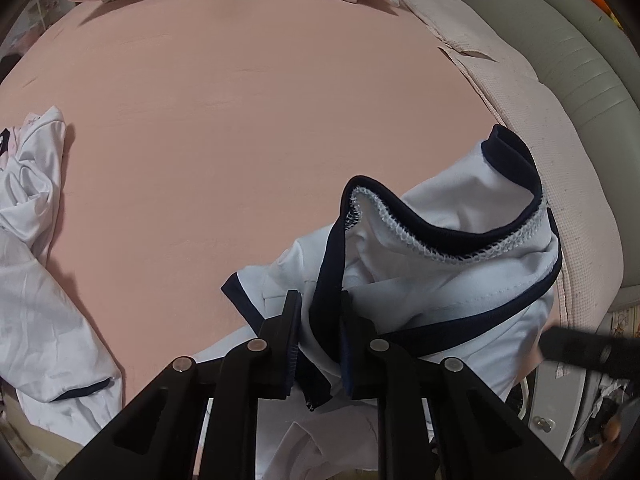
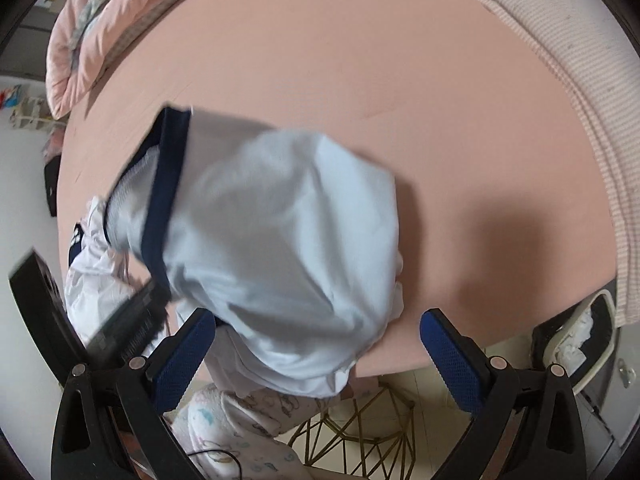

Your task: Fold clothes

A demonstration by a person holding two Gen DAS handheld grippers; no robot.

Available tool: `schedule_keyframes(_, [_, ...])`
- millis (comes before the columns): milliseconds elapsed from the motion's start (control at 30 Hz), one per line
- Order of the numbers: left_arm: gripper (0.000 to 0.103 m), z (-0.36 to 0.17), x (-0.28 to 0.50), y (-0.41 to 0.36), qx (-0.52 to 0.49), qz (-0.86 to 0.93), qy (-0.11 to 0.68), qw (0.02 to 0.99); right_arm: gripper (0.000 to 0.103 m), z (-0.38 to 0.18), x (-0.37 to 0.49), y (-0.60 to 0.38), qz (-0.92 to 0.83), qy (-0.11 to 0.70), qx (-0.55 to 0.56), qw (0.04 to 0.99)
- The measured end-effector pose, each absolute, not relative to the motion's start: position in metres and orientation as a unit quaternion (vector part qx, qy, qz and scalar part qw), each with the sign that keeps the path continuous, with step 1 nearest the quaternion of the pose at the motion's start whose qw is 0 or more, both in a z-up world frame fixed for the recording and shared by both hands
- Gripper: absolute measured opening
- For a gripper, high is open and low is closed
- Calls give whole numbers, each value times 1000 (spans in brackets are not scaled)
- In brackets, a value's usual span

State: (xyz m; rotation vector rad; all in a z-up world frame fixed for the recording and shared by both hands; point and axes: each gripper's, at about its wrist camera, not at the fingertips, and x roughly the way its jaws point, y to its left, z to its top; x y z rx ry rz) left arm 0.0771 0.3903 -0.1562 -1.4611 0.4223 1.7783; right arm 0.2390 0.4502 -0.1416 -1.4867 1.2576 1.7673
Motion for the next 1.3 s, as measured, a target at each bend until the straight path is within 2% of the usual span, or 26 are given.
schedule_keyframes(433, [14, -159, 72, 388, -582, 697, 155, 388, 102, -118, 200, 424, 674, 379, -574, 269])
schedule_keyframes(700, [14, -163, 50, 388, -590, 692, 149, 389, 102, -103, 149, 431, 683, 360, -570, 282])
schedule_keyframes(1033, [14, -163, 46, 396, -595, 690, 145, 386, 100, -115, 128, 449, 680, 304, -611, 269])
schedule_keyframes(1133, [14, -165, 42, 397, -601, 686, 139, 386, 98, -122, 145, 455, 695, 312, -600, 246])
schedule_keyframes(1233, [14, -167, 40, 396, -603, 684, 135, 387, 89, -136, 159, 467, 681, 375, -585, 232])
schedule_keyframes(1300, [14, -169, 39, 397, -603, 684, 134, 388, 89, -145, 168, 474, 666, 418, -577, 220])
